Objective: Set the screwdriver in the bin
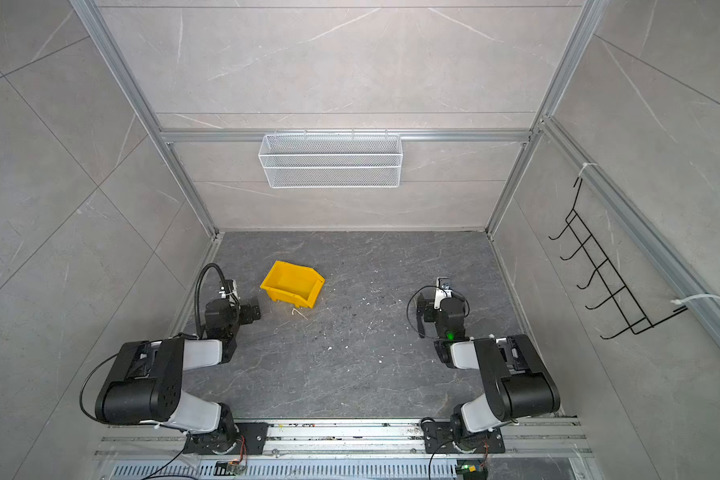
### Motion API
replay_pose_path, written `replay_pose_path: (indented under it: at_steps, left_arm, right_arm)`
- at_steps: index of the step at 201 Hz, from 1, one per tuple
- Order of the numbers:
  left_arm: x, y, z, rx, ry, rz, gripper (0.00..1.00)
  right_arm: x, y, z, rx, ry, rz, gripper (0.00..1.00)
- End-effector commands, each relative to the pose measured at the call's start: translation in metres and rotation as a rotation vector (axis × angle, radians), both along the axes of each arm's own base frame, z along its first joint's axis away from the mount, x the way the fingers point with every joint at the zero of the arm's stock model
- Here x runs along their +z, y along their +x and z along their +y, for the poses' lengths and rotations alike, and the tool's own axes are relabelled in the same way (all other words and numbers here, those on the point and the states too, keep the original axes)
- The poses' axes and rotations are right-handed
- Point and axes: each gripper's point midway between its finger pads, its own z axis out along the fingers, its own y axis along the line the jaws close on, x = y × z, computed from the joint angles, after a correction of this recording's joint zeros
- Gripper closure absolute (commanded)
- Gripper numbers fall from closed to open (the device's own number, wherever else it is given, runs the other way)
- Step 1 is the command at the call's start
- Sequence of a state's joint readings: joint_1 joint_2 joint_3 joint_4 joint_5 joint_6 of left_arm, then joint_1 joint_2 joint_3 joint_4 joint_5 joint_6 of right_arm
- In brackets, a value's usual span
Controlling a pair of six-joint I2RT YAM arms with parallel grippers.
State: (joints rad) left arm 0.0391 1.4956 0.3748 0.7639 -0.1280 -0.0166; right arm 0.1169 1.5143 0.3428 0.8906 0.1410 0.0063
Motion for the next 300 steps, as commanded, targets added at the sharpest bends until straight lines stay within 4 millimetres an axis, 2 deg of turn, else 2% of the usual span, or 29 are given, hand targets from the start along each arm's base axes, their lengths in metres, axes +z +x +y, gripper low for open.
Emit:
replay_pose_path:
  at_steps: [1, 181, 199, 219, 248, 280, 300]
  left_arm:
    - [0.013, 0.005, 0.000, 0.000, -0.002, -0.055, 0.00]
    - [0.013, 0.004, 0.001, 0.004, -0.003, -0.058, 0.00]
    - [0.021, 0.001, 0.006, 0.035, 0.005, -0.088, 0.00]
    - [0.039, -0.006, 0.003, 0.023, 0.012, -0.105, 0.00]
    - [0.065, -0.017, -0.012, -0.059, -0.008, -0.060, 0.00]
    - [0.099, -0.030, -0.055, -0.265, -0.002, -0.099, 0.00]
    - [0.109, -0.040, -0.089, -0.402, 0.025, -0.086, 0.00]
  right_arm:
    - [0.003, 0.004, 0.001, 0.010, -0.001, -0.006, 0.01]
    - [0.004, 0.003, 0.001, 0.010, 0.000, -0.010, 0.01]
    - [0.010, 0.000, 0.005, 0.036, 0.004, -0.035, 0.01]
    - [0.024, -0.007, 0.006, 0.046, 0.000, -0.063, 0.01]
    - [0.045, -0.022, 0.006, 0.051, 0.028, -0.051, 0.01]
    - [0.066, -0.037, 0.015, 0.073, 0.118, -0.016, 0.01]
    - [0.076, -0.049, 0.014, 0.035, 0.179, 0.028, 0.01]
